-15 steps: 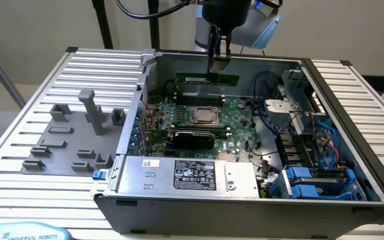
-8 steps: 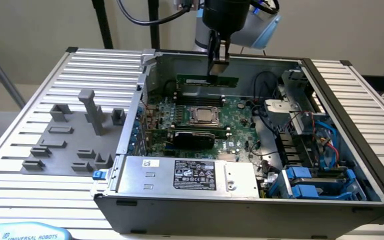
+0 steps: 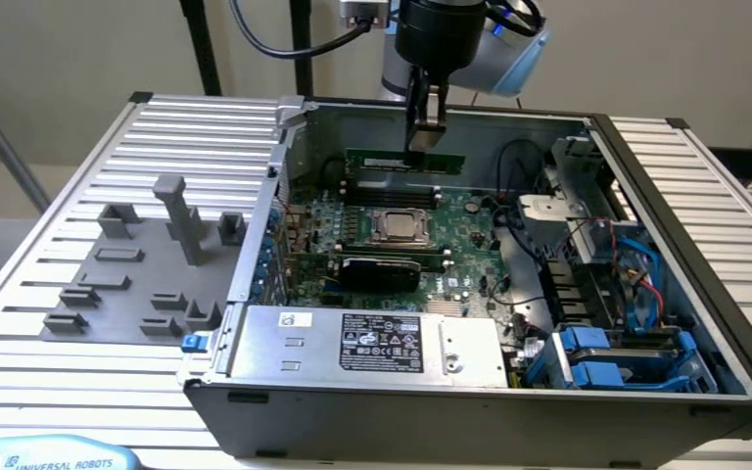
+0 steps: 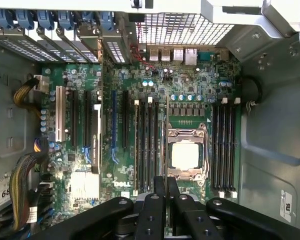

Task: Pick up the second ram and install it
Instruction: 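Pick up the second ram and move it above second insertion slot, then insert the second ram into the second slot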

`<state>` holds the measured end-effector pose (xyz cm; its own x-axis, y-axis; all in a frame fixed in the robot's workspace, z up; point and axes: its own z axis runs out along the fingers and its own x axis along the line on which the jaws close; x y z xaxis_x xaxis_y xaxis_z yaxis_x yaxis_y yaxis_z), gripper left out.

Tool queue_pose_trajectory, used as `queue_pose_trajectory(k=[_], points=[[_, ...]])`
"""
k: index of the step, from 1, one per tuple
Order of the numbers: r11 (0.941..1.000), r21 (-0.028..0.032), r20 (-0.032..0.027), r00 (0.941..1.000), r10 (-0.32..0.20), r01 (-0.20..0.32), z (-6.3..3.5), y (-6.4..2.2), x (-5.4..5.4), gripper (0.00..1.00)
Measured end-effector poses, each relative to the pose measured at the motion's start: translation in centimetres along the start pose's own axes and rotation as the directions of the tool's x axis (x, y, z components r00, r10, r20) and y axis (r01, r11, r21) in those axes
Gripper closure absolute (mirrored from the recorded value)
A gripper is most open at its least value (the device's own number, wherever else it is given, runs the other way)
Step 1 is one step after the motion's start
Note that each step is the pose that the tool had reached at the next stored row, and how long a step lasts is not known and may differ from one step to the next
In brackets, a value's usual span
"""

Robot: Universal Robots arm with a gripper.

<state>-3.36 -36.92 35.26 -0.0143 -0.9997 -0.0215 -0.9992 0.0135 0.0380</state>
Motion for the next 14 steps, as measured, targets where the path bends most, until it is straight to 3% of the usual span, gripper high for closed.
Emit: queue_pose_trajectory(k=[12, 14], points=[[1.0, 0.0, 0.0, 1.0, 0.0, 0.0, 0.0, 0.0, 0.0, 0.87], [1.0, 0.0006, -0.003, 1.0, 0.0, 0.0, 0.1, 0.0, -0.01, 0.87]])
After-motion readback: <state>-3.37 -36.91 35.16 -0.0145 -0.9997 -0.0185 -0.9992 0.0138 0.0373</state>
